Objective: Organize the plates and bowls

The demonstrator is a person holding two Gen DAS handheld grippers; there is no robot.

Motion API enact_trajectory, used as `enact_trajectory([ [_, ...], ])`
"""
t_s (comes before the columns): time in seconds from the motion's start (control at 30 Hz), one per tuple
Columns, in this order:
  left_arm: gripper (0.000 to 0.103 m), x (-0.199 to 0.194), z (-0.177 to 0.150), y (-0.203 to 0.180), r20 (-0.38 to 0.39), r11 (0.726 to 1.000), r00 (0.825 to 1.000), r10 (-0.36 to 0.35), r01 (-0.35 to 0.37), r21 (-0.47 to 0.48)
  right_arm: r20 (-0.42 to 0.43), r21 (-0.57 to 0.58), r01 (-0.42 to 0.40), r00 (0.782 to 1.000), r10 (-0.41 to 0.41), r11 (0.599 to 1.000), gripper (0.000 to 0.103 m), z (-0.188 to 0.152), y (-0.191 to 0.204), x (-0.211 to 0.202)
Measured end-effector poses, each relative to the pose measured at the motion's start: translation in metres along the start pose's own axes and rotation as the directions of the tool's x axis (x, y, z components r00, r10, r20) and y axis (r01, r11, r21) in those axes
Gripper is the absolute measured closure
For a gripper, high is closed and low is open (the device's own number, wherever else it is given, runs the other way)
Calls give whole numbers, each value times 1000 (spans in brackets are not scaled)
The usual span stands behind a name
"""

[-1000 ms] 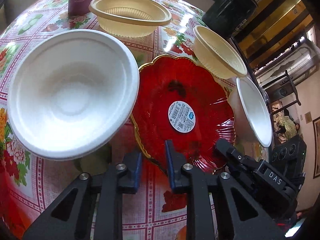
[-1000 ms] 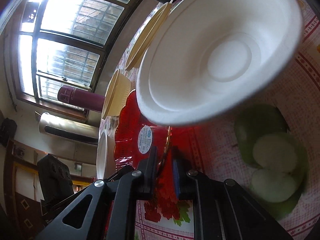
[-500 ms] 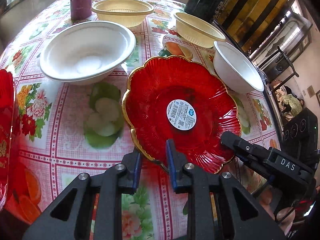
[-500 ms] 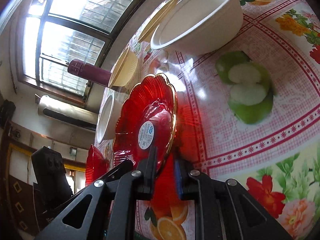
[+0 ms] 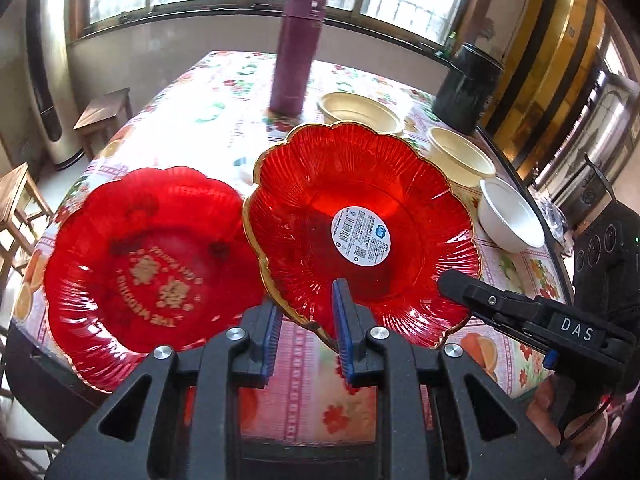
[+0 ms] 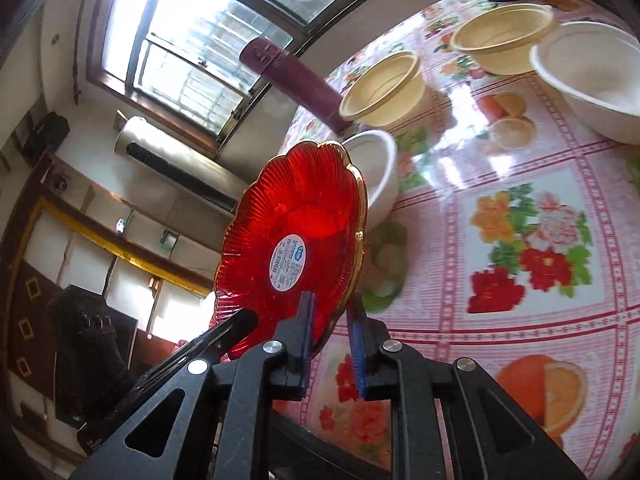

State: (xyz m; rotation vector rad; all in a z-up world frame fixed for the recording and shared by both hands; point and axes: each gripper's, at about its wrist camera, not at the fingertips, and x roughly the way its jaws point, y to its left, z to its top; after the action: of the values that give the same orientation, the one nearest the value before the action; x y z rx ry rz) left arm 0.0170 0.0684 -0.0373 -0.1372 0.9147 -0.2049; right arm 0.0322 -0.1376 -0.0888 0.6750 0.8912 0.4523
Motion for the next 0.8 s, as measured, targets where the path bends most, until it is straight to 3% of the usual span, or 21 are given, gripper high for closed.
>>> enact_trajectory([
  [0.2,80,-6,-6,63,-6,988,995,96,-96,-123,-111,-101,-10,994,-1,995,85,-6,55,62],
  [0.43,78,5,-10,106,-71,967,981,181,-191,-169,-217,-186,20,974,-61,982,82,-19,94,119],
  [0.7,74,5,-14,131,-121,958,976,183,-204,-202,-266,-261,44,957,-115,964,75,-36,114,136],
  [0.8,64,2,-12,131,-114,955,972,203,-223,-194,-253,-270,45,960,-116,962,71,-34,114,128],
])
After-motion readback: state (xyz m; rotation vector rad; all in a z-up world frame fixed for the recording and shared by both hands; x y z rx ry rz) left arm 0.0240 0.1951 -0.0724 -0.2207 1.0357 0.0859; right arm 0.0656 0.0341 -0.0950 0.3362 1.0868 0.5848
